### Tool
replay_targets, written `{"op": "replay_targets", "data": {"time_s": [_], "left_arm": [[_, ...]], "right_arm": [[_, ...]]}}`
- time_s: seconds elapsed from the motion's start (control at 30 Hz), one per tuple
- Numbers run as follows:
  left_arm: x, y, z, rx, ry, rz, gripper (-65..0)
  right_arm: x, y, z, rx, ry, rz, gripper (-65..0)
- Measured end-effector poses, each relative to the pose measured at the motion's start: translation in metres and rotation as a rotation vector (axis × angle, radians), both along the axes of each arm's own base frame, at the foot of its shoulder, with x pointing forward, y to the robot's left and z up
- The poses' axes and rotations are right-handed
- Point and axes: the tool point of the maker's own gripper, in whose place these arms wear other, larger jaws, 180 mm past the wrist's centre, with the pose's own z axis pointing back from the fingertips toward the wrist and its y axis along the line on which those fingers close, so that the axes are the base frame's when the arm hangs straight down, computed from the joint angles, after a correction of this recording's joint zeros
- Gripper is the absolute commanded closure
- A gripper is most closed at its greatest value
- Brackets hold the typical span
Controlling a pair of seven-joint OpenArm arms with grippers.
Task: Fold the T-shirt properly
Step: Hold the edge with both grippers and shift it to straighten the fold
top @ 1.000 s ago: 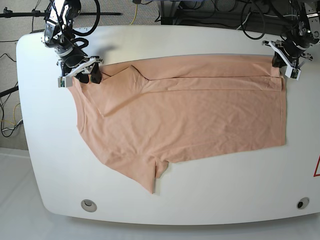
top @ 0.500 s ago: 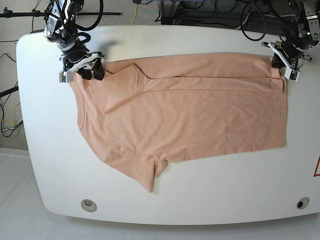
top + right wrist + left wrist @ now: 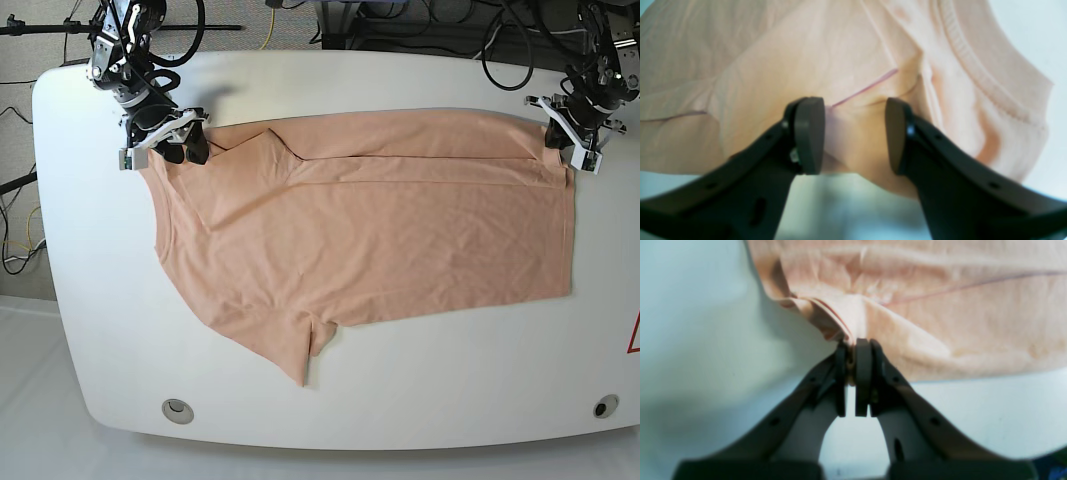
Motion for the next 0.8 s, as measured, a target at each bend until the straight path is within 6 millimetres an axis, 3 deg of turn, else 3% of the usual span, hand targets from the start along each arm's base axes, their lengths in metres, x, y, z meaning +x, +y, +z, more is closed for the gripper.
{"op": "replay_targets", "data": {"time_s": [0.17, 0.37, 0.63, 0.8], "left_arm": [[-0.009, 0.002, 0.003, 0.023, 0.020, -0.007, -1.0], [-0.001, -0.006, 0.015, 0.017, -0.037, -0.029, -0.6], [-0.016, -0.010, 0.008, 0.015, 0.006, -0.035, -0.6], [-0.008, -0.007, 0.009, 0.019, -0.006, -0.029, -0.6]], "right_arm": [[-0.002, -0.002, 0.000, 0.004, 0.006, -0.004, -29.4], [-0.007, -0.004, -0.002, 0.004, 0.009, -0.012, -29.4], [-0.017, -0.004, -0.003, 0.005, 0.013, -0.018, -29.2], [-0.022, 0.000, 0.001, -0.003, 0.020, -0.001, -29.2]]}}
